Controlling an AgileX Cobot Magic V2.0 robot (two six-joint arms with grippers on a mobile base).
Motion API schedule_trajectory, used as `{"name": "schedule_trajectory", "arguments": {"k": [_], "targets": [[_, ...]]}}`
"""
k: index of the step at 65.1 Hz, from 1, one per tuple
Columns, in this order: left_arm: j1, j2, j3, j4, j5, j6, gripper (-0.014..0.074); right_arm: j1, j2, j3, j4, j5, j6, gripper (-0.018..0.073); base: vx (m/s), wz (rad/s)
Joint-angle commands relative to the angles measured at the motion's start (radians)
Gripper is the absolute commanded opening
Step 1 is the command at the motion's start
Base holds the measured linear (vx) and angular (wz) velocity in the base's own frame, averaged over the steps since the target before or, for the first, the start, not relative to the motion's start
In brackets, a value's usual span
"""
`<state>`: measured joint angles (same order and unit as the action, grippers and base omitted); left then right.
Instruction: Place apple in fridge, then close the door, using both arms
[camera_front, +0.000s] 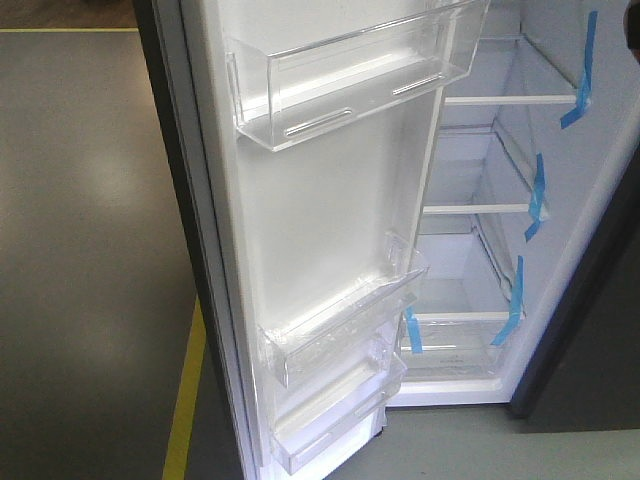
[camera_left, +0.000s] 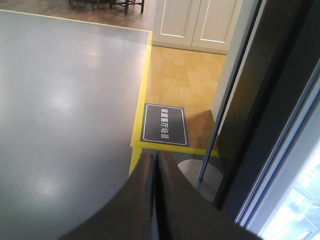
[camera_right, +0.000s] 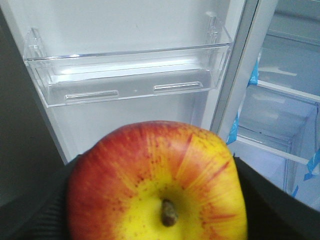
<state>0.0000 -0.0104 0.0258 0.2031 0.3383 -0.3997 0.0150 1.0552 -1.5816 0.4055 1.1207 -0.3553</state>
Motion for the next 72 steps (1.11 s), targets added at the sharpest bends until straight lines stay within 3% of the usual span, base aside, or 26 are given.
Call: {"name": "schedule_trajectory", "arguments": {"k": [1,72], "targets": [[0.0,-0.016,0.028,0.004,-0.07,-0.007,-0.0008,-0.003,-0.009,-0.029,0.026,-0.078,-0.008,-0.0011,0.04,0.0],[0.0,-0.016,0.028,0.004,-0.07,-0.008,-0.0008,-0.003,-0.009,-0.029,0.026,-0.078,-0.009,-0.0011,0.05,-0.01]]}}
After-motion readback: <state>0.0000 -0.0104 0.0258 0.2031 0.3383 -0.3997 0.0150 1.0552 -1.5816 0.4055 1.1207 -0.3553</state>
